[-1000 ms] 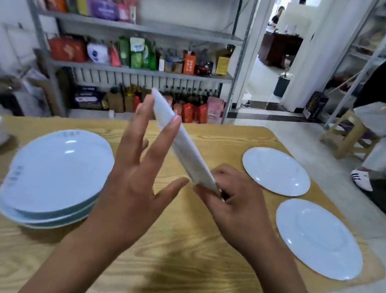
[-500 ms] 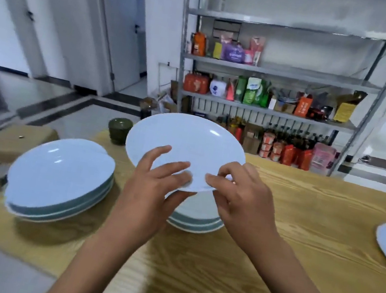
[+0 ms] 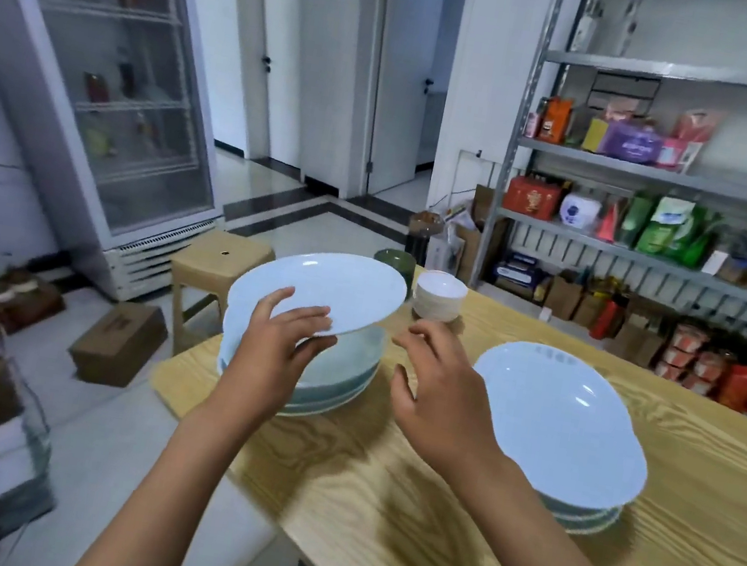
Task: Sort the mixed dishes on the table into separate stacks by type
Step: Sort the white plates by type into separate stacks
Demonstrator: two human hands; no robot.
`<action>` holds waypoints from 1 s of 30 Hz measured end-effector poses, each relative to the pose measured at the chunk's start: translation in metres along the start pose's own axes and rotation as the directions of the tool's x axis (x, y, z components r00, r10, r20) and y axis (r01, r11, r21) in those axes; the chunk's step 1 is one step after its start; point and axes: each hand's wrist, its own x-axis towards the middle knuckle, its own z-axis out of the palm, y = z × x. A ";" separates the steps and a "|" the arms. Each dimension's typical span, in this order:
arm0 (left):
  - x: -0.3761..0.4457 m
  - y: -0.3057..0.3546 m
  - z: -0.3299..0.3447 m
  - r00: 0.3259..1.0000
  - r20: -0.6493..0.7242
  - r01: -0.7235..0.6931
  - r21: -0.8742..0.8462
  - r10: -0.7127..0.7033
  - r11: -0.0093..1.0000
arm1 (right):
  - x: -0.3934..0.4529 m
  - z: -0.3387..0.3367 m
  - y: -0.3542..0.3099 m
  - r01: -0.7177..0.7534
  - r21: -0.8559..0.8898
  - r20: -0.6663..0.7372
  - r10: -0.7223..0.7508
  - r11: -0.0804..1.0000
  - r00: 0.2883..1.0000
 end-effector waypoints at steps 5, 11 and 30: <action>0.021 -0.037 -0.001 0.978 0.181 0.092 0.082 -0.106 0.992 | 0.014 0.027 -0.004 -0.006 0.082 0.035 0.003 0.997 0.999; 0.020 -0.058 0.006 0.920 0.350 0.142 0.121 -0.176 0.982 | 0.023 0.044 -0.002 0.066 -0.005 0.101 -0.065 0.998 0.993; 0.025 0.028 0.034 0.886 0.444 -0.127 0.509 -0.133 0.851 | 0.008 0.012 0.025 -0.043 -0.144 0.140 0.063 0.989 0.988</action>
